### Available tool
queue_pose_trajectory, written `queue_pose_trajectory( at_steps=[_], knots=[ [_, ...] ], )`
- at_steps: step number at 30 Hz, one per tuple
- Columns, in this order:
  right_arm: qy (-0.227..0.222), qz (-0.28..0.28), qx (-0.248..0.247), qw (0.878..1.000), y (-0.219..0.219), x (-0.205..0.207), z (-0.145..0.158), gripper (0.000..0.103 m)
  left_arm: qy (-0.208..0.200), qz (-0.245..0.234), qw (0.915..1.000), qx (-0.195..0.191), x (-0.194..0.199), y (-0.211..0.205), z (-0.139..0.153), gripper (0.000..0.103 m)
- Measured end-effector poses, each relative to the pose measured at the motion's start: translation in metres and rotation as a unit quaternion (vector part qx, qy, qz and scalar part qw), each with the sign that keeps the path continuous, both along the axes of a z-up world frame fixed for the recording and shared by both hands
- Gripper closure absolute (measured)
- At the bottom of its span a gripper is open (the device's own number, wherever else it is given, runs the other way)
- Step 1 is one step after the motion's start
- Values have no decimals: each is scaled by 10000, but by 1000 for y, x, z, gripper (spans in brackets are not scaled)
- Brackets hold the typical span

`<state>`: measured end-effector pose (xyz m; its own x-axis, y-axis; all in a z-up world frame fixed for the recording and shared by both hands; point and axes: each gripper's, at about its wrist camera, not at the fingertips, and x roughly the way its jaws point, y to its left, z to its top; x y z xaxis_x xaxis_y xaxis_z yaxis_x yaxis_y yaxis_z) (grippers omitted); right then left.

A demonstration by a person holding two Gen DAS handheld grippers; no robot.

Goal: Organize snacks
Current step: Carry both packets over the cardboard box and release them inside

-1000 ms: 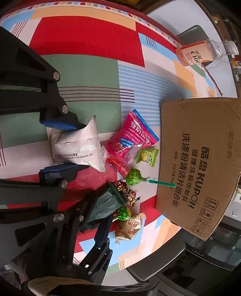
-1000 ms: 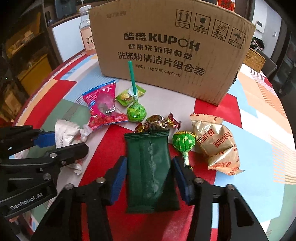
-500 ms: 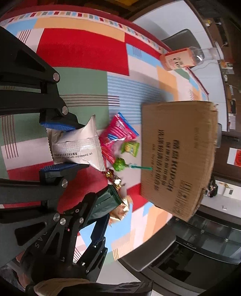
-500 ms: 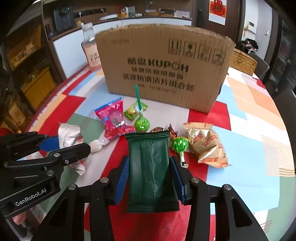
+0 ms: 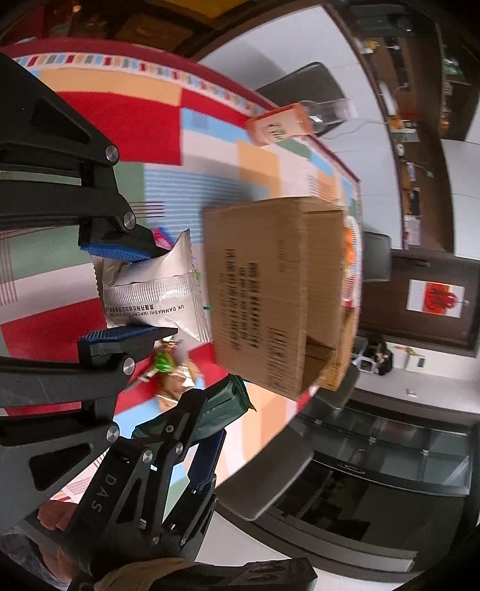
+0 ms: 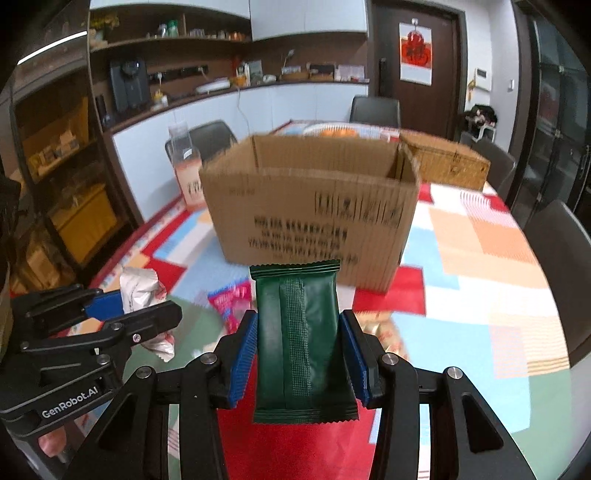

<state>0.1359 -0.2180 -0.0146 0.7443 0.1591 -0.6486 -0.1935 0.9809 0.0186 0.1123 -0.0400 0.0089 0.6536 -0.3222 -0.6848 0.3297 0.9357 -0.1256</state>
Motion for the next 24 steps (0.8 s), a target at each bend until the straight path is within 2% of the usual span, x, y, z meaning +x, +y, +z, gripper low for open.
queue_pose_trajectory(
  at_steps=[6,14,20,24],
  knots=[
    [-428,-54,75,9990,-4,2,30,58,-472,-83,9988,-50,7,-3,33,73],
    [-925,-126,141,9955,-8,20,67,58,-910,-52,9958,-80,29,-5,65,73],
    [-1151,-176,206,9930,-10,41,86,58,-1076,-43,9942,-61,54,-8,82,73],
    [-1094,-184,215,9936,-12,60,90,58,-942,-56,9954,-129,79,-10,85,73]
  ],
)
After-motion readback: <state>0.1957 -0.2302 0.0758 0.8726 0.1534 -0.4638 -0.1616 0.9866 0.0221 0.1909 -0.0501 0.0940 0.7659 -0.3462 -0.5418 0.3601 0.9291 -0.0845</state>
